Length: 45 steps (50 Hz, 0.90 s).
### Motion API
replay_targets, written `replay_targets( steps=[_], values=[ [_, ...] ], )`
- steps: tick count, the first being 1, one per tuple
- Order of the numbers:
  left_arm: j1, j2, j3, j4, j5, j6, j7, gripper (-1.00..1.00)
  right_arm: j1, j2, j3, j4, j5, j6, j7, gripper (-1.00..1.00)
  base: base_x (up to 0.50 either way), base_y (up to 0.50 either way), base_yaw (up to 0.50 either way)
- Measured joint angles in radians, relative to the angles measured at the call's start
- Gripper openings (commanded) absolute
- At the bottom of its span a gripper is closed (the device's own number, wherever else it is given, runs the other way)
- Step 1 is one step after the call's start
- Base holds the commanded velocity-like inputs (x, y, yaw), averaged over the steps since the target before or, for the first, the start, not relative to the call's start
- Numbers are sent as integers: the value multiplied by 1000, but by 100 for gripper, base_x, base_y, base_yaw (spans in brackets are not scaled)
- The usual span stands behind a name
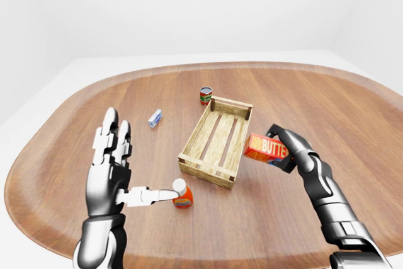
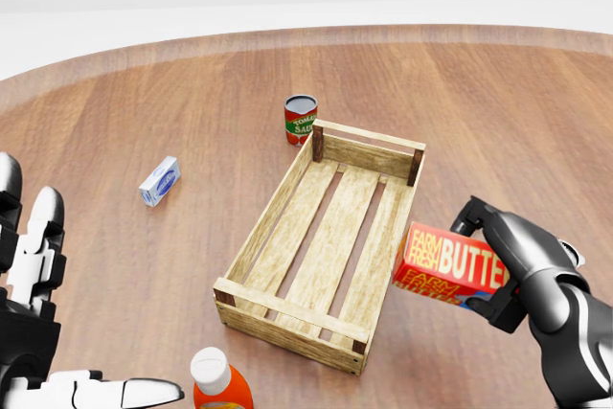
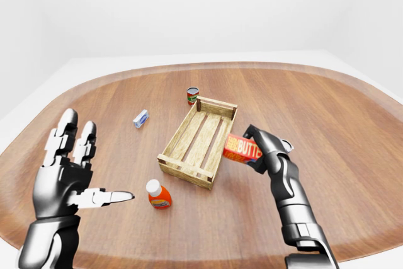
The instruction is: Pick up the butter and put it in the tray.
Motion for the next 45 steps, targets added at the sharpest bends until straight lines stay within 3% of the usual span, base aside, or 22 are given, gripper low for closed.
replay_targets(
  steps=[8, 16, 33, 45],
  values=[
    [-3, 0, 2, 2, -1, 0, 1, 100, -40, 6, -3, -104, -51, 0, 72, -100, 0, 0, 0],
    [-10, 1, 1, 14, 1, 0, 4, 100, -149, 33, 19, -70, -70, 0, 88, -100, 0, 0, 0],
    [-20, 3, 5, 25, -2, 0, 6, 100, -444, 117, 80, 277, -58, 0, -27, -100, 0, 0, 0],
    [-24, 4, 3, 31, -1, 0, 6, 100, -578, 174, 106, 455, -31, 0, -92, -100, 0, 0, 0]
  ],
)
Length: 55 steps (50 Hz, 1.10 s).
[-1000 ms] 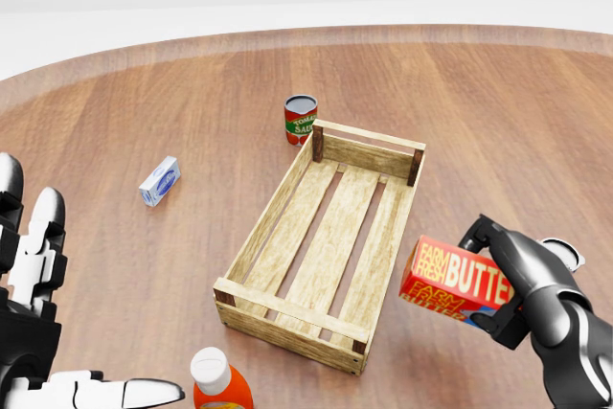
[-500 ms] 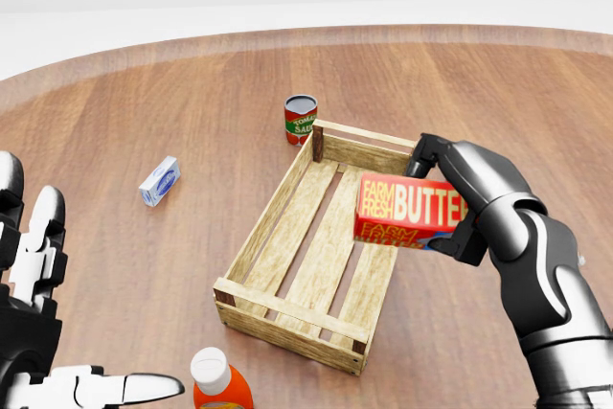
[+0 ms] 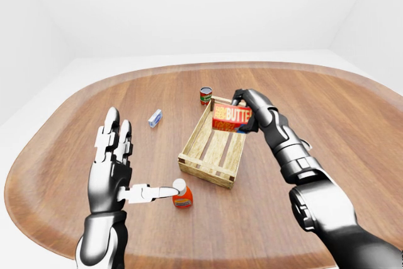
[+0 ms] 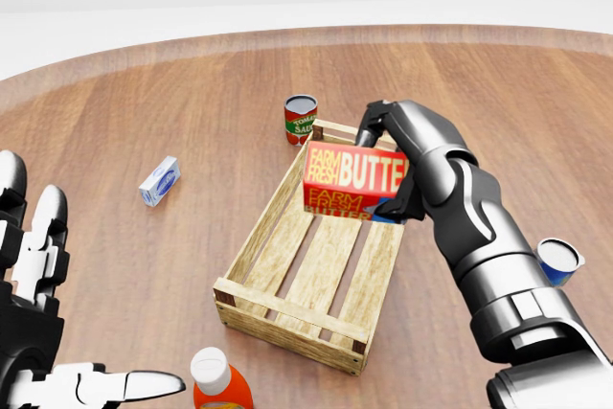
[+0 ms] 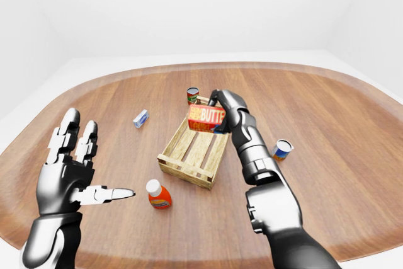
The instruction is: Pick up the butter and put it in the tray.
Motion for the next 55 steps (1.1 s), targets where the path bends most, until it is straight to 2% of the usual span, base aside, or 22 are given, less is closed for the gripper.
replay_targets(
  steps=[16, 55],
  values=[
    [-4, 1, 5, 3, -4, 0, -2, 100, -47, 69, 17, 122, 18, 0, -66, -100, 0, 0, 0],
    [-1, 1, 10, -6, -10, 0, -9, 100, 28, 142, 1, 205, -17, 0, -191, -100, 0, 0, 0]
  ],
)
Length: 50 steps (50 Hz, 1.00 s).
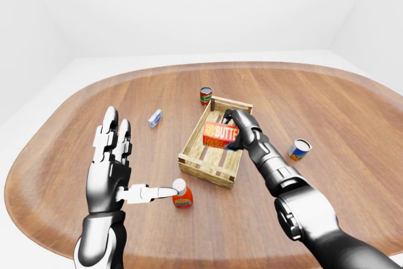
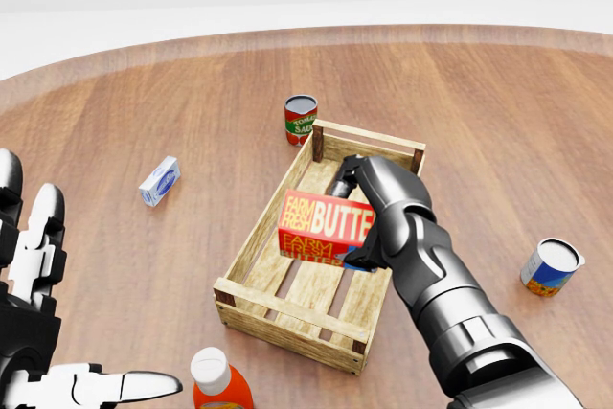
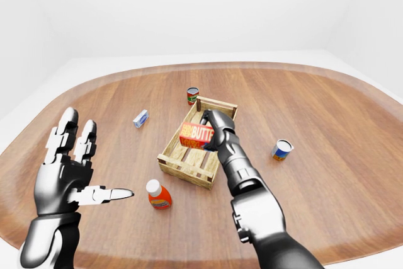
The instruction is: Pick up the butter and put it in the tray.
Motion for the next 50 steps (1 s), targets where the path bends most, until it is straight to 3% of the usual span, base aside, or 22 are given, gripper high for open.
replay_targets(
  steps=[22, 23, 24, 25, 50],
  values=[
    [2, 0, -1, -7, -1, 0, -3, 100, 27, 12, -13, 10, -15, 0, -18, -100, 0, 0, 0],
    [2, 0, -1, -7, -1, 0, -3, 100, 27, 12, -14, 10, -15, 0, -18, -94, 0, 0, 0],
    [2, 0, 0, -8, -1, 0, -3, 100, 27, 12, -15, 10, -15, 0, -19, 58, 0, 0, 0],
    [2, 0, 0, -8, -1, 0, -3, 100, 26, 12, -17, 9, -14, 0, -19, 100, 0, 0, 0],
    [4, -1, -2, -5, 1, 0, -4, 100, 9, 17, -29, -11, -19, 0, -20, 100, 0, 0, 0]
  ],
)
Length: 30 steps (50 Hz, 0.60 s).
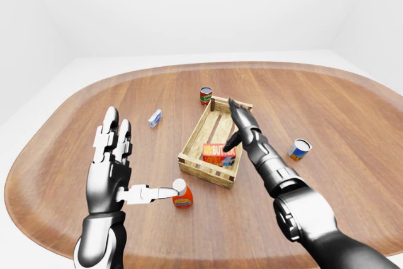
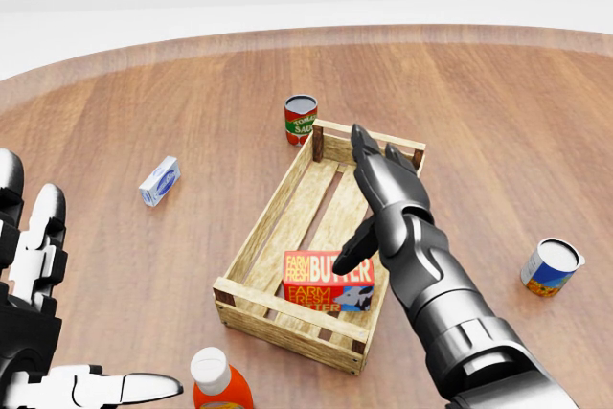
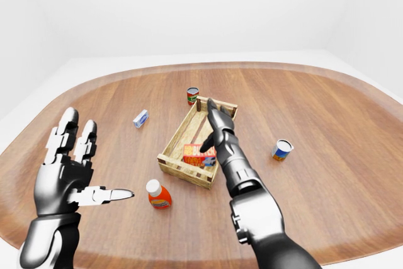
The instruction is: Pick up the butter and put it in the tray.
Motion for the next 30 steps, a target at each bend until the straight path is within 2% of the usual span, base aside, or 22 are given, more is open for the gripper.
replay_targets(
  steps=[9, 18, 23, 30],
  values=[
    [0, 0, -1, 0, 1, 0, 1, 100, -15, -2, -2, -7, 11, 0, 17, 100, 0, 0, 0],
    [1, 0, 1, -2, -1, 0, 1, 100, -23, -23, -12, -73, 107, 0, 117, 100, 0, 0, 0],
    [-2, 0, 1, 3, 1, 0, 3, 100, 43, -43, -12, -283, 183, 0, 218, 100, 0, 0, 0],
    [-7, 1, 3, 9, 1, 0, 4, 100, 235, -54, 5, -701, 234, 0, 363, 100, 0, 0, 0]
  ],
)
